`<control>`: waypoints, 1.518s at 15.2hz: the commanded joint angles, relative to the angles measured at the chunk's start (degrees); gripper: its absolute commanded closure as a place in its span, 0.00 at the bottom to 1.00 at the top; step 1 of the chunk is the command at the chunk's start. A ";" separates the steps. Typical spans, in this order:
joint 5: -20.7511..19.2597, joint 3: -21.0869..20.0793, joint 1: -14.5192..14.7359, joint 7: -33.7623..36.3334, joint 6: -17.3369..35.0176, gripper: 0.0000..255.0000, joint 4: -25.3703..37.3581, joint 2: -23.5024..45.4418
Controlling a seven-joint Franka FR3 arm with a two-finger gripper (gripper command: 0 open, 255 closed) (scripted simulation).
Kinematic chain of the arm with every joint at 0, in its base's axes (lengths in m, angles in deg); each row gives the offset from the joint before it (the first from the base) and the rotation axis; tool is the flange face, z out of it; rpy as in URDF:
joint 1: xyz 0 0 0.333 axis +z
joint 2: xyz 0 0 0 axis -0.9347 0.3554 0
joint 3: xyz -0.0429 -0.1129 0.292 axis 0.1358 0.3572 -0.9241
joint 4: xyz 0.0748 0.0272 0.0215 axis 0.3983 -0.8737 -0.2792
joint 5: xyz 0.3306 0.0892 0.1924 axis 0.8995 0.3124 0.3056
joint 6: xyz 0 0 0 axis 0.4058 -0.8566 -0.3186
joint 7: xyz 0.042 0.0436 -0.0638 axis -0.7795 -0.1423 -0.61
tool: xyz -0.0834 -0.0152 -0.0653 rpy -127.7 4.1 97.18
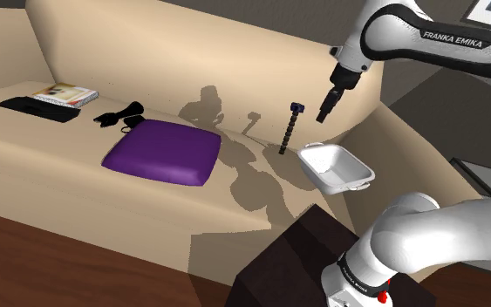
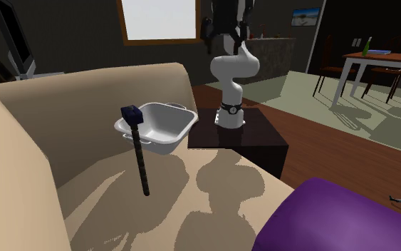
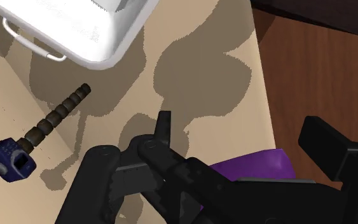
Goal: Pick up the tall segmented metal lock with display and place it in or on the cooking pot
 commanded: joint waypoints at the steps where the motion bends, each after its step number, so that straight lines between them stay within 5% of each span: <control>1: -0.47 2.85 0.03 -3.48 2.27 0.00 1.07 2.56; 12: 5.04 18.62 2.74 -24.09 12.66 0.00 12.36 22.23; 18: 16.23 26.13 3.50 -38.36 14.08 0.00 23.33 37.48; 23: 28.56 28.03 -1.00 -49.89 11.06 0.00 35.81 52.34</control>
